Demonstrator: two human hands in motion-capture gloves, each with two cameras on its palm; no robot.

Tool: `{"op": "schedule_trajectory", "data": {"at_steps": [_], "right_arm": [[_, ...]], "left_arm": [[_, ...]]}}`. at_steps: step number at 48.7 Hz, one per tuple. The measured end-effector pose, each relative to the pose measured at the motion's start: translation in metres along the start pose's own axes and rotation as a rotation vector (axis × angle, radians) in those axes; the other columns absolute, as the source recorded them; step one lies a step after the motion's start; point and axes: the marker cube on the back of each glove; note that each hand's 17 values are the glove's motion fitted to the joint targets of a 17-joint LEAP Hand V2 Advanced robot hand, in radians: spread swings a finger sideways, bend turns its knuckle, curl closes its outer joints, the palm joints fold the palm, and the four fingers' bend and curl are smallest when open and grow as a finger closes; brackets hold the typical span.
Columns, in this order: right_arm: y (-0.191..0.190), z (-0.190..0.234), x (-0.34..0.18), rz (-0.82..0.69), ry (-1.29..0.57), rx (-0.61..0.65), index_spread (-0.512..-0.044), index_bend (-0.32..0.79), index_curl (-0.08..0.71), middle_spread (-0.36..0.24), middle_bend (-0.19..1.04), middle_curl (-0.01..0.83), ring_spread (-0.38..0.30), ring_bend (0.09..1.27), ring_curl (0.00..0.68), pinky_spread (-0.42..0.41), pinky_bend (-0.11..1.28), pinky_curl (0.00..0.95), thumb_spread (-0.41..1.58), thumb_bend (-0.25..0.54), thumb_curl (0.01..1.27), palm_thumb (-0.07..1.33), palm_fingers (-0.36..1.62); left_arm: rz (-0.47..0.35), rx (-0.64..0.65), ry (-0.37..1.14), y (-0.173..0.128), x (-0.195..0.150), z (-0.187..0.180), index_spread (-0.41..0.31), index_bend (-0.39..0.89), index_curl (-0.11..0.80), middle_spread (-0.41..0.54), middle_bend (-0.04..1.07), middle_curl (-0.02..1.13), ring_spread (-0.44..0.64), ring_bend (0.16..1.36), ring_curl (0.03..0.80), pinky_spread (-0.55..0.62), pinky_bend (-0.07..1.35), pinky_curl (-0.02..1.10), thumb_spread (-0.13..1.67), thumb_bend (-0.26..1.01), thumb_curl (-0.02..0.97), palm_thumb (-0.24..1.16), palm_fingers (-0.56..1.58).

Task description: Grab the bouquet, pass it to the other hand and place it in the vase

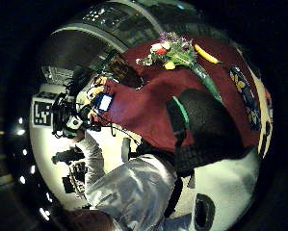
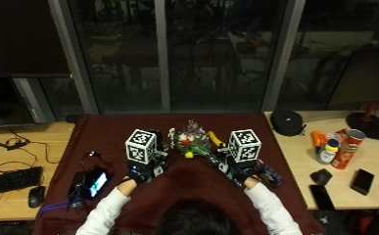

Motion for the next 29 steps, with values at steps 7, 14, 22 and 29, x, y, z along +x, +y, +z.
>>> {"op": "schedule_trajectory", "data": {"at_steps": [7,14,22,29], "right_arm": [[0.000,0.003,0.002,-0.009,-0.018,0.006,-0.237,0.11,0.100,0.019,0.20,0.126,0.012,0.51,0.209,0.103,0.51,0.211,0.78,0.313,0.14,0.50,0.49],[0.000,0.006,0.005,-0.008,-0.027,-0.006,-0.278,0.11,0.132,0.023,0.20,0.187,0.014,0.53,0.249,0.122,0.52,0.254,1.01,0.285,0.18,0.51,0.46],[-0.006,0.002,-0.001,-0.021,-0.046,0.012,-0.295,0.12,0.156,0.024,0.19,0.236,0.015,0.54,0.276,0.130,0.53,0.281,1.13,0.243,0.22,0.53,0.45],[-0.006,0.001,-0.007,-0.015,-0.048,-0.060,-0.296,0.10,0.166,0.029,0.18,0.260,0.033,0.53,0.289,0.161,0.59,0.311,1.18,0.199,0.24,0.53,0.46]], "left_arm": [[-0.017,0.020,0.000,0.006,-0.003,-0.006,-0.027,0.16,0.106,0.160,0.17,0.11,0.22,0.49,0.158,0.22,0.37,0.15,0.82,0.11,0.074,0.19,0.32],[-0.027,0.016,-0.004,0.009,-0.006,-0.002,-0.031,0.16,0.160,0.191,0.18,0.15,0.27,0.52,0.191,0.27,0.38,0.20,1.04,0.09,0.115,0.19,0.29],[-0.014,0.036,0.024,0.007,-0.007,0.002,-0.033,0.16,0.203,0.205,0.18,0.19,0.29,0.53,0.211,0.29,0.39,0.23,1.15,0.06,0.153,0.19,0.27],[0.022,0.035,0.105,0.004,-0.002,0.014,-0.034,0.16,0.233,0.208,0.18,0.22,0.30,0.54,0.225,0.29,0.39,0.25,1.20,0.03,0.179,0.20,0.27]]}}
